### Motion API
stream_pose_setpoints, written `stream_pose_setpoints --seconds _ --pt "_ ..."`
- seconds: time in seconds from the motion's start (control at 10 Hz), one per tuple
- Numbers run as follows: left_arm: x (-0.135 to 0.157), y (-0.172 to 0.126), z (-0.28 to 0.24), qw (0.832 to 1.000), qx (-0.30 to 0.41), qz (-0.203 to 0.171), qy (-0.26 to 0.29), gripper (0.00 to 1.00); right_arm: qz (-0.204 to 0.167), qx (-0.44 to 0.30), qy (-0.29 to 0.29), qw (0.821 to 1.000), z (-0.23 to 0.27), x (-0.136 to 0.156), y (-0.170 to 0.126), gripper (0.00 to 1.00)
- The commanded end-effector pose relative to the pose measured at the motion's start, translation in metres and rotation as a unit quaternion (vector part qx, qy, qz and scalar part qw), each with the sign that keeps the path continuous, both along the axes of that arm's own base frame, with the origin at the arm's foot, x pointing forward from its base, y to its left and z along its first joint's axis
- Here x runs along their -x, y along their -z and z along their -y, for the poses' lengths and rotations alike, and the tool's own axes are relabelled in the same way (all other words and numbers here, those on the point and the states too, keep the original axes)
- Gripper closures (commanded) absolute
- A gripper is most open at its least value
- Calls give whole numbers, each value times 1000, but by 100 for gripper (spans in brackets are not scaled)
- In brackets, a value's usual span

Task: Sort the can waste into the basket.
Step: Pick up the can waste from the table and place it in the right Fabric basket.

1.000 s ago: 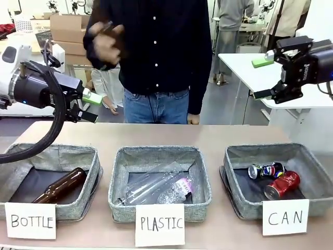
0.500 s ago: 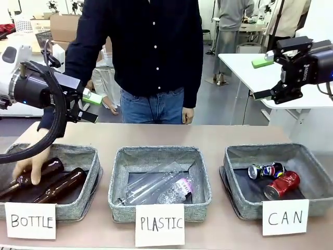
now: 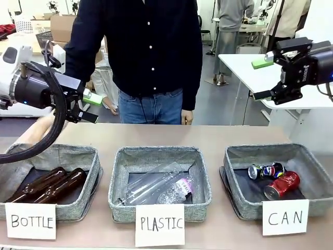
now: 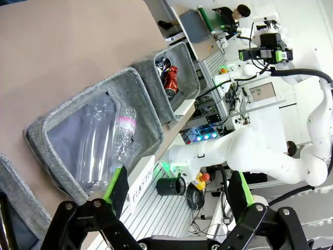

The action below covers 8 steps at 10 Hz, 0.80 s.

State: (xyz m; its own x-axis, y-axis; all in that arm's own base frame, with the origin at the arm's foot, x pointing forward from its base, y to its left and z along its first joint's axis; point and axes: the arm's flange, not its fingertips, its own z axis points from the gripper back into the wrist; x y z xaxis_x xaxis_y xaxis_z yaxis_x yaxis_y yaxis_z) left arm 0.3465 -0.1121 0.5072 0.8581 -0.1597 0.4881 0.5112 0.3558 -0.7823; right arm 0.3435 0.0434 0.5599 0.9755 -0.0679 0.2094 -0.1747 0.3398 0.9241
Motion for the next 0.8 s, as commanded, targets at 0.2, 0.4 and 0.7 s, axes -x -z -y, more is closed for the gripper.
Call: stream_pose_setpoints --seconds 0.2,0.4,0.7 --pt "-2 -2 -2 1000 -6 5 2 0 5 6 5 1000 0 1 2 0" --pt "-2 -2 -2 1000 -6 5 2 0 5 6 5 1000 0 1 2 0" --pt "-2 -2 -2 1000 -6 5 2 0 5 6 5 1000 0 1 2 0"
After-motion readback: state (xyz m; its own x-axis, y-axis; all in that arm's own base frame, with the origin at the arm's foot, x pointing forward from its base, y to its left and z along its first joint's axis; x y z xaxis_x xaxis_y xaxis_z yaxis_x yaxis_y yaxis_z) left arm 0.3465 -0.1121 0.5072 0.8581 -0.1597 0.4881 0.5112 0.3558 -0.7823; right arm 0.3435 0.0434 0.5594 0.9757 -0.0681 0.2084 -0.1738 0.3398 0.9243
